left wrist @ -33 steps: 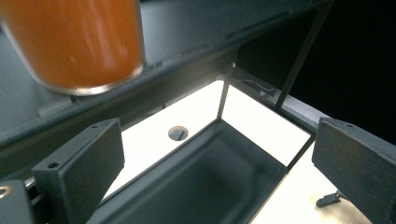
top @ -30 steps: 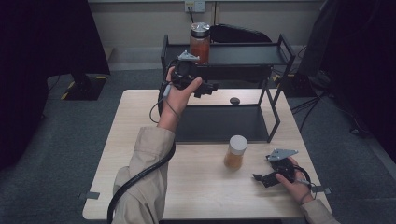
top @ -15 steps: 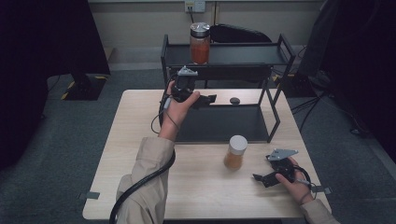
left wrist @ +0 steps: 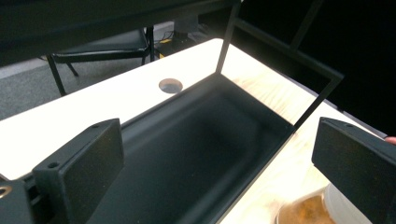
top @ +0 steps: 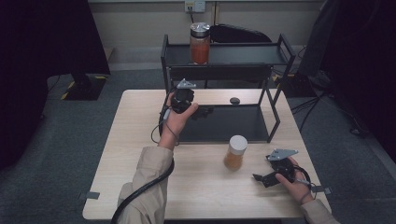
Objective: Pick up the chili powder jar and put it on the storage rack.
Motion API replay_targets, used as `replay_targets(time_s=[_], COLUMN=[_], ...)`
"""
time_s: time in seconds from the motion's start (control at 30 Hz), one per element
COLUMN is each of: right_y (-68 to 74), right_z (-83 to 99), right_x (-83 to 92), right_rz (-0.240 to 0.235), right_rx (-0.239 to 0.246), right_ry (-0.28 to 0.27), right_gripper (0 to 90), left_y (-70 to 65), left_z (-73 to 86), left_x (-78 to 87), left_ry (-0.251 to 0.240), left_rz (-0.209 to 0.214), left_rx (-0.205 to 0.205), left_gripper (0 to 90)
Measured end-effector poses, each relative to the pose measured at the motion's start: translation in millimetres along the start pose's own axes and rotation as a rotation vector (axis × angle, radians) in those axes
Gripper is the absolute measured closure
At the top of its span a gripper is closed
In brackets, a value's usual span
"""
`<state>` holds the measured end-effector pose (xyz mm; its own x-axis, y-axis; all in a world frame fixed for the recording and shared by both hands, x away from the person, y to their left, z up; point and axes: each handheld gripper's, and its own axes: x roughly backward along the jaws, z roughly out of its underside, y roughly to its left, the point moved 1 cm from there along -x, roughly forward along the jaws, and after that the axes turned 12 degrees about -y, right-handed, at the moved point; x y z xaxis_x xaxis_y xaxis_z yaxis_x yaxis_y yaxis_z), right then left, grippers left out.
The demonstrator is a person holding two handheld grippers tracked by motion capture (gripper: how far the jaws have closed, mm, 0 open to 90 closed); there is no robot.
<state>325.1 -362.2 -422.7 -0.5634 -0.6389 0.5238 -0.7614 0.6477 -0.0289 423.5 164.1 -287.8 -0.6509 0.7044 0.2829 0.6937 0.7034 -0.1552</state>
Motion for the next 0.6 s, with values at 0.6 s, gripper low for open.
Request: replay_targets(time_s=[0.6], right_y=[0.0], right_z=[-0.2], right_x=[0.0], right_rz=[0.0], right_rx=[0.0], right_ry=[0.002], right_gripper=[0.0], left_y=[1.8], left_z=[34.2], left_x=[-2.7], left_ry=[0.042], left_rz=[0.008], left_rx=[-0.002], left_gripper=[1.7])
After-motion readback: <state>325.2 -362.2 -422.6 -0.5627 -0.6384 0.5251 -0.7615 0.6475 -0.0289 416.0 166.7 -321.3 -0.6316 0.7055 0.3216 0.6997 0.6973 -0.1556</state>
